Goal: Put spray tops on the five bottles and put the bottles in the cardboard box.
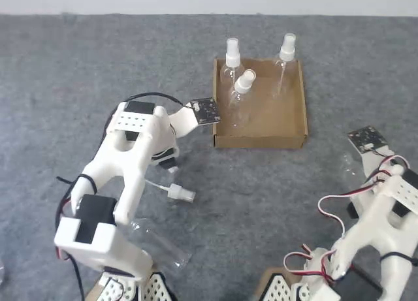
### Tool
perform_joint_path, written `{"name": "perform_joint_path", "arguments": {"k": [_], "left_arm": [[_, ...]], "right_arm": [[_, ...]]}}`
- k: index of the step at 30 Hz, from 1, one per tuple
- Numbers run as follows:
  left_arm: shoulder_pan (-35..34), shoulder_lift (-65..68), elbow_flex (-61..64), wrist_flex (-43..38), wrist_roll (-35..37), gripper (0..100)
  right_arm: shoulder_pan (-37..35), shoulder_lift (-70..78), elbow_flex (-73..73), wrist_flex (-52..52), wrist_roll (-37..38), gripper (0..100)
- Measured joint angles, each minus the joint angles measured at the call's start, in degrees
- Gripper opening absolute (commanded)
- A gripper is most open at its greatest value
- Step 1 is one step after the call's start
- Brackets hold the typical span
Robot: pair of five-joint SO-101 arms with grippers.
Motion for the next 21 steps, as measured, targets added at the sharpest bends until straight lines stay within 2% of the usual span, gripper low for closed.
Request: {"name": "perform_joint_path", "arguments": {"k": [4, 15, 21], "left_arm": [[0.0, -0.9, -0.8, 1.4, 0.1, 17], [-0.2, -6.4, -7.3, 17.8, -1.6, 17], [0.2, -6.4, -0.3, 11.0, -2.1, 22]], "right_arm": [[0.2, 0.0, 0.0, 0.0, 0.0, 0.6], [0.4, 0.0, 0.0, 0.0, 0.0, 0.6], [0.4, 0.0, 0.0, 0.0, 0.0, 0.6]]}}
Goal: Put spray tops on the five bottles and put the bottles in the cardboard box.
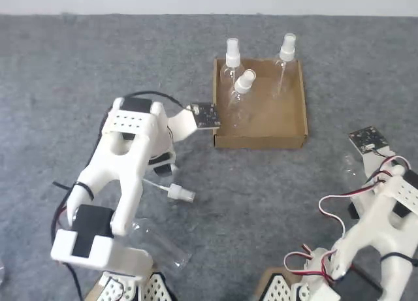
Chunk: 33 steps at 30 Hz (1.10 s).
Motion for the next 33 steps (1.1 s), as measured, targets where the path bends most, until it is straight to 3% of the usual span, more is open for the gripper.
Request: {"name": "perform_joint_path", "arguments": {"k": [6, 20, 27, 33], "left_arm": [[0.0, 0.0, 5.2, -9.1, 0.0, 22], [-0.2, -0.4, 12.0, -19.6, 0.7, 20], [-0.4, -0.4, 12.3, -21.4, 10.5, 14], [-0.4, -0.4, 8.3, -21.4, 27.4, 18]], "right_arm": [[0.0, 0.0, 0.0, 0.0, 0.0, 0.6], [0.0, 0.0, 0.0, 0.0, 0.0, 0.6], [0.0, 0.0, 0.0, 0.0, 0.0, 0.6], [0.0, 0.0, 0.0, 0.0, 0.0, 0.6]]}}
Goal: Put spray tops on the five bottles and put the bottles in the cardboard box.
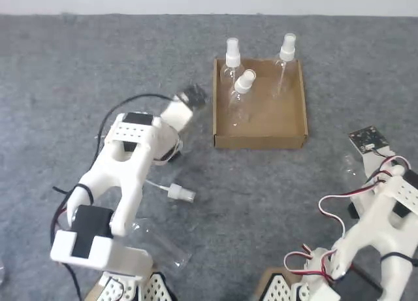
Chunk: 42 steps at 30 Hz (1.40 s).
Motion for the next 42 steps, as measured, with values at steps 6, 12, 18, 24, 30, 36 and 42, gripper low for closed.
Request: {"name": "perform_joint_path", "arguments": {"k": [6, 12, 18, 24, 30, 36, 42], "left_arm": [[0.0, 0.0, -8.2, 7.8, 7.5, 19], [-1.8, 0.0, -12.4, 17.9, -10.5, 19], [-4.0, 1.4, -12.4, 18.7, -27.1, 19], [-3.8, 9.4, -12.4, 12.1, -28.5, 19], [-3.9, 13.0, -12.4, 7.9, -28.5, 18], [-3.1, 13.0, -12.4, 7.6, -19.6, 11], [-1.0, 13.2, -12.9, 7.6, 2.7, 11]], "right_arm": [[0.0, 0.0, 0.0, 0.0, 0.0, 0.6], [0.0, 0.0, 0.0, 0.0, 0.0, 0.6], [0.0, 0.0, 0.0, 0.0, 0.0, 0.6], [0.0, 0.0, 0.0, 0.0, 0.0, 0.6], [0.0, 0.0, 0.0, 0.0, 0.0, 0.6], [0.0, 0.0, 0.0, 0.0, 0.0, 0.6], [0.0, 0.0, 0.0, 0.0, 0.0, 0.6]]}}
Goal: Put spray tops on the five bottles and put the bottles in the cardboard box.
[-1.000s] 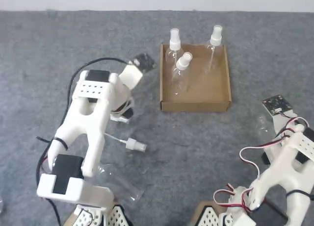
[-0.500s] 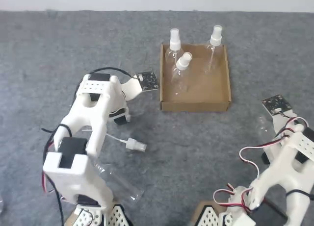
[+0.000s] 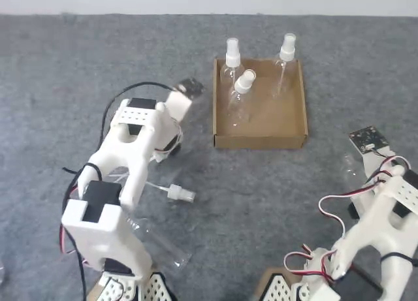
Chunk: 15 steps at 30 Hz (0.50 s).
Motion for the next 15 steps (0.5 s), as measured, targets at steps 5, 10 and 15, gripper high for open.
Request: {"name": "perform_joint_path", "arguments": {"k": [5, 10, 15], "left_arm": [[0.4, 0.0, -1.7, 0.0, 12.0, 14], [0.4, 0.0, -2.5, 0.0, 10.9, 17], [0.4, 0.0, -2.5, 0.0, 7.5, 15]], "right_arm": [[0.0, 0.0, 0.0, 0.0, 0.0, 0.6], [0.0, 0.0, 0.0, 0.0, 0.0, 0.6], [0.0, 0.0, 0.0, 0.0, 0.0, 0.6]]}}
